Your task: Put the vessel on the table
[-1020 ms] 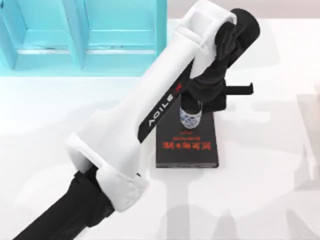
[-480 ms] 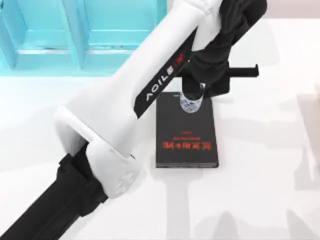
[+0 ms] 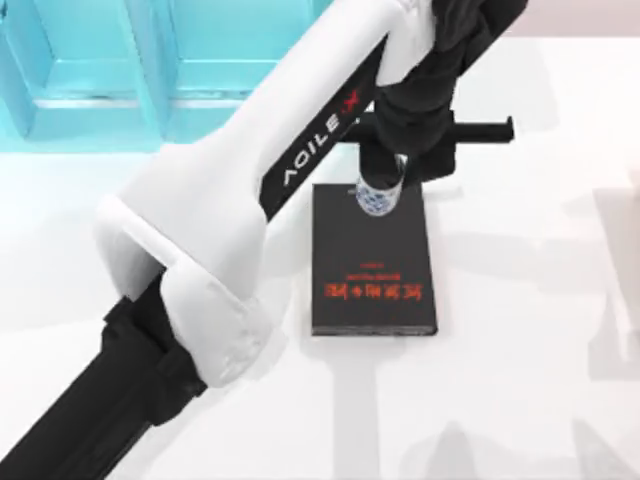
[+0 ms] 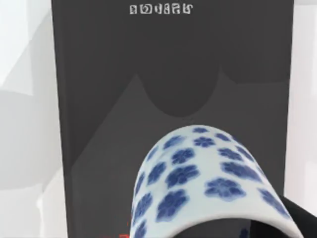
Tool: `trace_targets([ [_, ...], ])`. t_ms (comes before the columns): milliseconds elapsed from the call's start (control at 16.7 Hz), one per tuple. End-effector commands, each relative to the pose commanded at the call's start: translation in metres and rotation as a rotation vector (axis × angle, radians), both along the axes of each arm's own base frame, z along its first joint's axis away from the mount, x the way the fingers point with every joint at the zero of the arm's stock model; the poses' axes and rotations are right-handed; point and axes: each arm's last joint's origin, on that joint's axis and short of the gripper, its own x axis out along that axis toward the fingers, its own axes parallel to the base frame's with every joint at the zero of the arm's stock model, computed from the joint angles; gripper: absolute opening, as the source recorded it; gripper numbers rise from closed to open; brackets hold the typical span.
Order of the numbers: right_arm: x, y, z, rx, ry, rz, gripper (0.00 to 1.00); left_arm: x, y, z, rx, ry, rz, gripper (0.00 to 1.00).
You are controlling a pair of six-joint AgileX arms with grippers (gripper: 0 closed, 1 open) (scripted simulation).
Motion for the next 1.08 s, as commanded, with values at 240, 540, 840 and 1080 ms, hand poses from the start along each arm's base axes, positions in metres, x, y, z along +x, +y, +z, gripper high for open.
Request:
trace_targets([
  [240,0.000,0.000,0.000,0.000,0.000,0.000,1.00,0.016,0.027,0.022,-0.005,0.012,-0.001,0.00],
  [540,0.000,0.000,0.000,0.000,0.000,0.000,1.00,0.027,0.087,0.039,0.015,0.081,0.005,0.00],
  [840,0.000,0.000,0.000,0.000,0.000,0.000,1.00,0.006,0.162,0.035,0.034,0.180,0.009,0.00],
  [1080,0.000,0.000,0.000,0.000,0.000,0.000,1.00,-0.025,0.210,0.032,0.016,0.204,0.010,0.00],
])
